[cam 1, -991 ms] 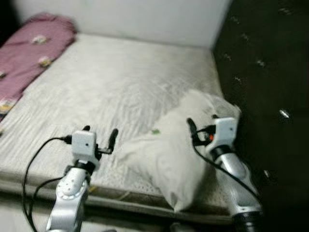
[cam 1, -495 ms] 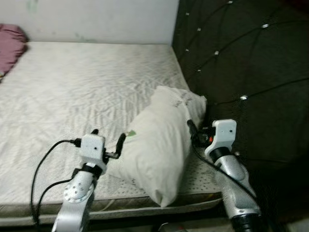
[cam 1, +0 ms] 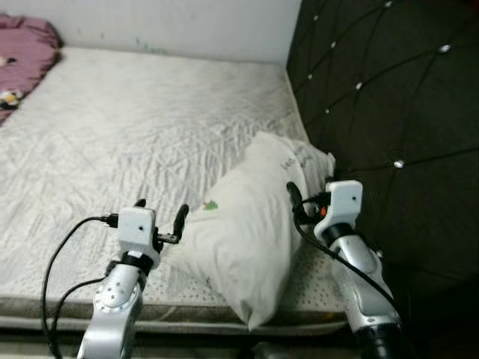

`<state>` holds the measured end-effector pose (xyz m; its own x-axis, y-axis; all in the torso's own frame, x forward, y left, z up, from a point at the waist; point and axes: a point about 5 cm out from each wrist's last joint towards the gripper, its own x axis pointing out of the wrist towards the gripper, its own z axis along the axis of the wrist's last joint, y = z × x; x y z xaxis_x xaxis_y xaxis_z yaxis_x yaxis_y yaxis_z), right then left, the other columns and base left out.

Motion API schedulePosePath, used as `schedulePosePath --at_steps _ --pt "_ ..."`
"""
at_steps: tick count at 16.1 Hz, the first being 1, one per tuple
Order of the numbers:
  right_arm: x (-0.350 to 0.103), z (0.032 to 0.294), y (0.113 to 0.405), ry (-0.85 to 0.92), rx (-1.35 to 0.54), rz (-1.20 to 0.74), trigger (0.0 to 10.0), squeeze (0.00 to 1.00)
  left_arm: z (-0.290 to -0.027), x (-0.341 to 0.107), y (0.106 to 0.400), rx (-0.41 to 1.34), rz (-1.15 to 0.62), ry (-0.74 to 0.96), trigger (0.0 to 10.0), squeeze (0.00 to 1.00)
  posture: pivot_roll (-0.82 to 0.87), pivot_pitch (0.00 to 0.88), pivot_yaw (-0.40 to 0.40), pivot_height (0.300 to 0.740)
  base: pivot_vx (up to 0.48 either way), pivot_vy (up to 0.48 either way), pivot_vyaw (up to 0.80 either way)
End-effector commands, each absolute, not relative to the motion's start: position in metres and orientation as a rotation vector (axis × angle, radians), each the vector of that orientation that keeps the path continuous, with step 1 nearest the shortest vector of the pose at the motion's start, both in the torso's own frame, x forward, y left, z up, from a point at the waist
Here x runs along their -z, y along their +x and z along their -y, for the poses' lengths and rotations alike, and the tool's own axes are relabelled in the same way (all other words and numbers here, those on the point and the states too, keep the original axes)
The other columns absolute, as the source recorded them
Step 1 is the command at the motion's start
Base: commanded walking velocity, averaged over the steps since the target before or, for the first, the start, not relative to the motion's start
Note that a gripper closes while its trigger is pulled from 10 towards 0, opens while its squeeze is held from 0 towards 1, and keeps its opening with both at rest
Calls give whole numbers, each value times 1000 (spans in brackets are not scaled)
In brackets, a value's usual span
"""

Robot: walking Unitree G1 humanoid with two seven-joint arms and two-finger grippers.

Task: Clean up the room

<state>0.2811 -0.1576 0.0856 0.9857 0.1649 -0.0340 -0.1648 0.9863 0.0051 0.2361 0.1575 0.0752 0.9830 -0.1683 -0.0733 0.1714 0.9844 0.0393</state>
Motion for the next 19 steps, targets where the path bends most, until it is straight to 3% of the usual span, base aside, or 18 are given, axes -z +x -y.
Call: schedulePosePath --at_steps 1,7,11,19 --pt "-87 157 282 2 -163 -24 10000 0 -157 -77 236 172 -70 54 10000 0 -9 0 -39 740 0 0 0" --pt "-86 156 281 8 -160 -29 10000 0 -157 -78 237 180 -71 63 10000 0 -12 0 -38 740 0 0 -643" --pt "-87 156 282 8 -157 -27 10000 0 -156 -78 237 185 -68 65 10000 0 -11 0 -37 740 0 -333 -486" --pt "-86 156 282 10 -156 -28 10000 0 -156 -78 237 191 -65 57 10000 0 -11 0 -34 740 0 -266 0"
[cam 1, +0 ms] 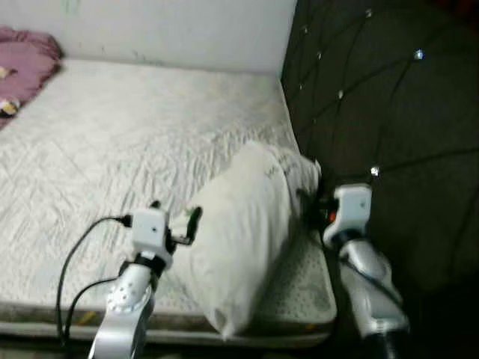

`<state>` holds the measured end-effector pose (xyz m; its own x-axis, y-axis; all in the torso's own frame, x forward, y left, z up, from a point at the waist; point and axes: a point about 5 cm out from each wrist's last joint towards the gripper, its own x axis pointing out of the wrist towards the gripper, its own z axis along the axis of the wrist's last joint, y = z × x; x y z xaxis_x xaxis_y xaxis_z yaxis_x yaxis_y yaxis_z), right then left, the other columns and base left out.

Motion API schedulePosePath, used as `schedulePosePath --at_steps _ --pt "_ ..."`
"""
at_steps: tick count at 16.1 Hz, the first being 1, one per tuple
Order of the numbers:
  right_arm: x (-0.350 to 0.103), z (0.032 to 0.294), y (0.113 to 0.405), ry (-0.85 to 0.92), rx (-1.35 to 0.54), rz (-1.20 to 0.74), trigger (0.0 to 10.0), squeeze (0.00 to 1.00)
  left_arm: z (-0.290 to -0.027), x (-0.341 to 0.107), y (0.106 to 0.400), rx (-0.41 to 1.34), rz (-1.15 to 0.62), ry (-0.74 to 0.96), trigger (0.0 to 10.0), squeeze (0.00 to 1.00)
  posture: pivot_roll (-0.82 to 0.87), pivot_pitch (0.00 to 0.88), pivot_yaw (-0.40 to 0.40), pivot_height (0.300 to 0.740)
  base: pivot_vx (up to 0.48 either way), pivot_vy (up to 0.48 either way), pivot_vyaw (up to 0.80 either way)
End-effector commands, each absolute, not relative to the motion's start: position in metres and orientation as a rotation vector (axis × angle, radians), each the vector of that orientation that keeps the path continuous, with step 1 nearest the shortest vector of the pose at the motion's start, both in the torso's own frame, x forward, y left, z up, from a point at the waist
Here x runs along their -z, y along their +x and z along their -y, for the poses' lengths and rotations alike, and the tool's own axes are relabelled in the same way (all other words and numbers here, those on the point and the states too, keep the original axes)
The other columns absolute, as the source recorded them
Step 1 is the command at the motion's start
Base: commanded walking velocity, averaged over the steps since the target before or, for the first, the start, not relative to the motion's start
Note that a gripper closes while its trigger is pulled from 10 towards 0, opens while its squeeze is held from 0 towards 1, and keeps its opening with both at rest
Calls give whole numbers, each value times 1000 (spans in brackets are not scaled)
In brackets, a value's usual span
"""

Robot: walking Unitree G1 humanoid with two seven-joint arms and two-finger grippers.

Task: Clean up the room

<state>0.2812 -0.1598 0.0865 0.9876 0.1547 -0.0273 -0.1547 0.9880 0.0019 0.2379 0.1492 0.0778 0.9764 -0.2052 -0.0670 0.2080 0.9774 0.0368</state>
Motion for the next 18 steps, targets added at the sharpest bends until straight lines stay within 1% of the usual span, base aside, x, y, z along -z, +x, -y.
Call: schedulePosePath --at_steps 1,9,18 --pt "-86 156 281 10 -156 -28 10000 0 -157 -78 237 188 -66 57 10000 0 -10 0 -35 740 0 0 0" --pt "-84 156 280 10 -159 -36 10000 0 -157 -78 236 174 -76 56 10000 0 -6 0 -40 740 0 0 0" --pt "-83 155 280 7 -167 -47 10000 0 -157 -74 236 170 -98 44 10000 0 -3 0 -46 740 0 0 -767"
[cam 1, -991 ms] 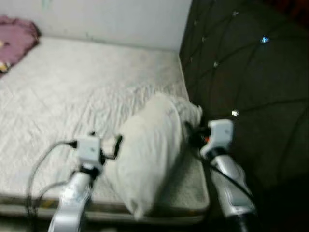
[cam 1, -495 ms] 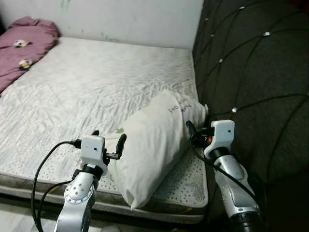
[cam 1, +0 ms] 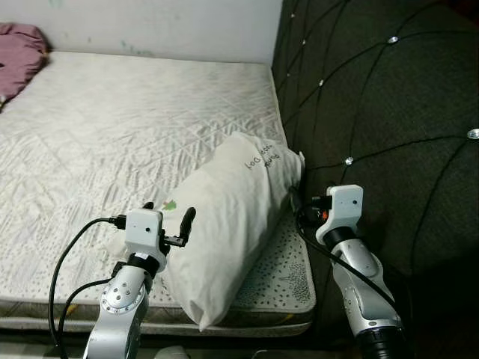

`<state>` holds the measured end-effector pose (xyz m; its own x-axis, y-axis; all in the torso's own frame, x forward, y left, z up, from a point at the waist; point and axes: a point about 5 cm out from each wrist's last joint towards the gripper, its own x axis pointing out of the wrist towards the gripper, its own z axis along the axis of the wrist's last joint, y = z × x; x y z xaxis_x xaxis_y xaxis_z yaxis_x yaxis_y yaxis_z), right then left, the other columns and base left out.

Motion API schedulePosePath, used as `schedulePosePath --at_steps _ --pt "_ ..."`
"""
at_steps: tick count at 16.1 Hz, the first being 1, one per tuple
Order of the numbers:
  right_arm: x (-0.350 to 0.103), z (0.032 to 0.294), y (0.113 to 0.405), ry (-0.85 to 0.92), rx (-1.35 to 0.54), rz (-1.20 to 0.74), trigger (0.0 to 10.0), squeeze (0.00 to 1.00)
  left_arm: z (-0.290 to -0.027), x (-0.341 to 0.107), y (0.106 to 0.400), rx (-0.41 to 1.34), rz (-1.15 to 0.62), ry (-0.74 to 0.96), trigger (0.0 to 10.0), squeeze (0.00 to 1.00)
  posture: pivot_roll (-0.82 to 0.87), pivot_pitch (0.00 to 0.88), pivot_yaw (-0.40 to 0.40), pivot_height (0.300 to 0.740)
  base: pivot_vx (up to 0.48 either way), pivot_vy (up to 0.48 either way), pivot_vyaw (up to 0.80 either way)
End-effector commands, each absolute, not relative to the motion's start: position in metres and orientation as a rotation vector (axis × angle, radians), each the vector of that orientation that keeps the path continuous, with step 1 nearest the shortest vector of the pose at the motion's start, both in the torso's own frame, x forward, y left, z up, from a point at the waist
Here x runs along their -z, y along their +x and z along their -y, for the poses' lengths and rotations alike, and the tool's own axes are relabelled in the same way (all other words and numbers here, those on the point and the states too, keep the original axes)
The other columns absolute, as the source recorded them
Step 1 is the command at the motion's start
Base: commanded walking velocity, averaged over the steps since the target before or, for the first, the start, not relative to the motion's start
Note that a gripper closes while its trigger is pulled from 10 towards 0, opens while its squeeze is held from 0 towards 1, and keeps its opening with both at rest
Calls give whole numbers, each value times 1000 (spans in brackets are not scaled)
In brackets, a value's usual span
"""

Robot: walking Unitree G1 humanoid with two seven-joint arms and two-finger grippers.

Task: Clean up the room

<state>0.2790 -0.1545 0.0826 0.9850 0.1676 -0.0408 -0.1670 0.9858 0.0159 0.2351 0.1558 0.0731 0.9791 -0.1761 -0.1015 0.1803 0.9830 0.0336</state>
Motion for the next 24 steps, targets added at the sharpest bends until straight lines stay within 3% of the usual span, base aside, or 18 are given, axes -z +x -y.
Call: schedulePosePath --at_steps 1,4,7,15,24 --pt "-83 155 280 7 -167 -47 10000 0 -157 -74 236 169 -98 41 10000 0 -3 0 -46 740 0 0 -800" --pt "-84 155 280 22 -166 -39 10000 0 -156 -75 236 174 -99 44 10000 0 -4 0 -46 740 0 0 -800" --pt "-85 153 281 36 -175 -37 10000 0 -156 -75 236 181 -95 30 10000 0 -4 0 -45 740 0 0 0" --pt "-85 153 280 42 -170 -32 10000 0 -163 -77 237 120 -85 35 10000 0 -5 0 -43 652 0 0 0" --pt "-82 152 280 -8 -179 -59 10000 0 -166 -79 239 93 -72 18 10000 0 -7 0 -47 652 0 0 0"
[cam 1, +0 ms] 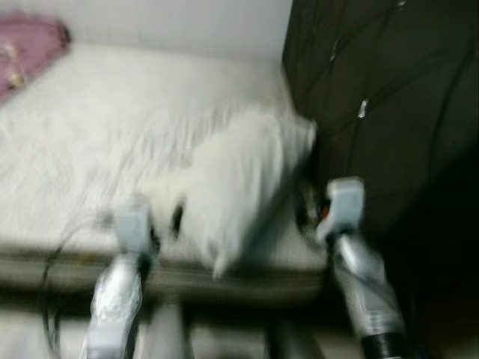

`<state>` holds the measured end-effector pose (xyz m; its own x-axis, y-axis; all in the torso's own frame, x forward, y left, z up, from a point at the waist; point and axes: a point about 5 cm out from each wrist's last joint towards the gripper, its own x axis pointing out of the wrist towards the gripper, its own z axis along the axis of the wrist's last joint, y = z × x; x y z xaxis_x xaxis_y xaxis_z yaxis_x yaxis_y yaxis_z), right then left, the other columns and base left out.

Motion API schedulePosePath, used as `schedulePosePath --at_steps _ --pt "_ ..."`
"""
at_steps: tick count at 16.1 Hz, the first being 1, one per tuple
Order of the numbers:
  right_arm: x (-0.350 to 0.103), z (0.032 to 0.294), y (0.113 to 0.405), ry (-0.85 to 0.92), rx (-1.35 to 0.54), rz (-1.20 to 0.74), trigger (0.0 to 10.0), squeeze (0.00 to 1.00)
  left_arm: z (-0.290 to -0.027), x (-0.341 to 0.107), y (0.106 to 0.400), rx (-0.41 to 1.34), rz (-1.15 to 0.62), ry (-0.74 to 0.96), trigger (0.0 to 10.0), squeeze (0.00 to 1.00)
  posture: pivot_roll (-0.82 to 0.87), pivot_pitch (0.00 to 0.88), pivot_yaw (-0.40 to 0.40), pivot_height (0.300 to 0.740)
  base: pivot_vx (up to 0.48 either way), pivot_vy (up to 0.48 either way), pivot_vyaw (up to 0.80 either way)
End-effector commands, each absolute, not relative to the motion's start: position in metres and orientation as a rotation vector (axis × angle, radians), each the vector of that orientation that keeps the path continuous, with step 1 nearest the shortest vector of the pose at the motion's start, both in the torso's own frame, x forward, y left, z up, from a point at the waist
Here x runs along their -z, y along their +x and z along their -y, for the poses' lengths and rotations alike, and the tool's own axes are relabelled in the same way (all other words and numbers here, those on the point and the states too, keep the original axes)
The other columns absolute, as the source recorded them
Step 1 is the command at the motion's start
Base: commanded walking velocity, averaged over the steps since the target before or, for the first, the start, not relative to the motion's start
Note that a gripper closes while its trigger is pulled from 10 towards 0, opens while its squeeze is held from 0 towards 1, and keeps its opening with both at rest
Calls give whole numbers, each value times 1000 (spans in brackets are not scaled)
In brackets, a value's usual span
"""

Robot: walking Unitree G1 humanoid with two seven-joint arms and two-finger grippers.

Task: Clean up the room

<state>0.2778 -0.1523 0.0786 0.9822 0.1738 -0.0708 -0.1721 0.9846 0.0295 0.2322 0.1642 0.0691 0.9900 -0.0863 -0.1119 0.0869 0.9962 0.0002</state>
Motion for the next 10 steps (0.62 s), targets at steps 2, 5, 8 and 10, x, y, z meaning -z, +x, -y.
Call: schedulePosePath --at_steps 2,5,8,10 --pt "-77 148 278 130 -189 -112 10000 0 -175 -80 238 13 -60 46 10000 0 2 0 -52 652 0 0 0" --pt "-75 148 280 128 -180 -140 10000 0 -179 -82 237 -15 -49 80 10000 0 8 0 -53 652 0 0 0" --pt "-84 146 281 70 -143 -107 10000 0 -185 -89 233 -8 -18 129 10000 0 17 0 -54 652 0 0 0" --pt "-91 159 282 -13 -29 -37 10000 0 -202 -84 229 -160 -46 157 10000 0 13 0 -47 652 0 0 0"
